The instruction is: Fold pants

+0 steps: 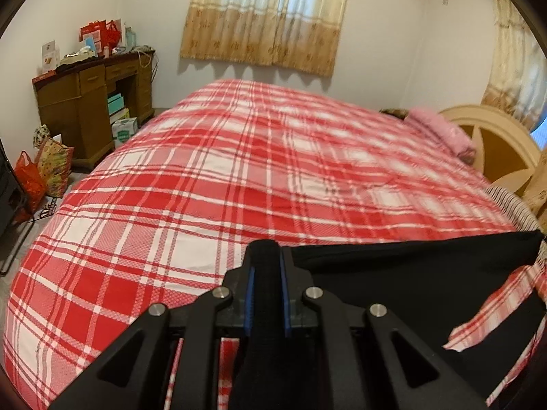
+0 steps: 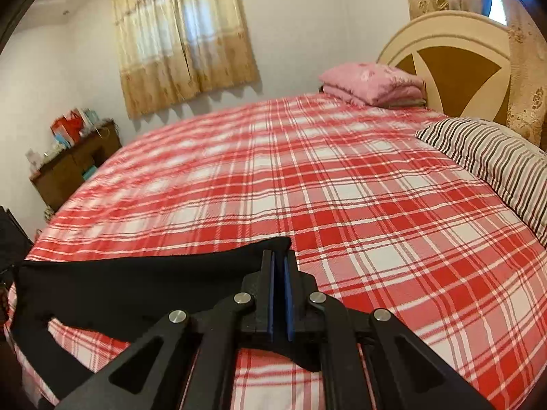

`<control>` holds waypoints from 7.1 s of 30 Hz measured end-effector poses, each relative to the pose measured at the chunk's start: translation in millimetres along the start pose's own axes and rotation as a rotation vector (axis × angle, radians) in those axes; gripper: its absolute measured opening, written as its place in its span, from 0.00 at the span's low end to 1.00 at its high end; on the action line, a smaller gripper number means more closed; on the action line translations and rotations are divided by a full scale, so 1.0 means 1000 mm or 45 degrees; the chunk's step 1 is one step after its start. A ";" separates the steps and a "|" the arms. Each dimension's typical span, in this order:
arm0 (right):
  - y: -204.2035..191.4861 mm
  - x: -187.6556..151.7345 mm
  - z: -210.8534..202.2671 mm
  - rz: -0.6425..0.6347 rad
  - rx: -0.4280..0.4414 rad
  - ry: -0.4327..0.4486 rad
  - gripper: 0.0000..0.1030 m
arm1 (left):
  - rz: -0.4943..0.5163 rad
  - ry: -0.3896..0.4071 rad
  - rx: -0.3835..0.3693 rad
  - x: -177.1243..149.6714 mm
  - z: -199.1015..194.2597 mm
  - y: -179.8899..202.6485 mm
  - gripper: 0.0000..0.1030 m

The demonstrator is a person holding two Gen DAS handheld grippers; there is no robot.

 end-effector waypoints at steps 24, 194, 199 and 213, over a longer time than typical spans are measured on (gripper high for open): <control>0.046 -0.126 -0.086 0.216 -0.055 0.009 0.00 | -0.026 0.059 -0.229 -0.064 -0.079 -0.037 0.13; -0.429 -0.133 -0.036 -0.947 0.747 -0.430 0.38 | 0.279 0.201 -0.203 -0.143 -0.125 0.011 0.45; -0.434 -0.085 -0.005 -0.782 0.764 -0.388 0.38 | 0.351 0.118 -0.239 -0.158 -0.100 0.049 0.49; -0.497 -0.036 0.114 -0.267 1.035 -0.577 0.38 | 0.379 0.006 -0.195 -0.193 -0.077 0.063 0.51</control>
Point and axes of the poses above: each gripper's, at about its wrist camera, not at the fingertips, and z roughly the way its jaws point, y to its right, x to its top, the point moved 4 cm from there along z, roughly the way its jaws point, and after that the axes turned 13 degrees about -z, right-handed, at the moved point
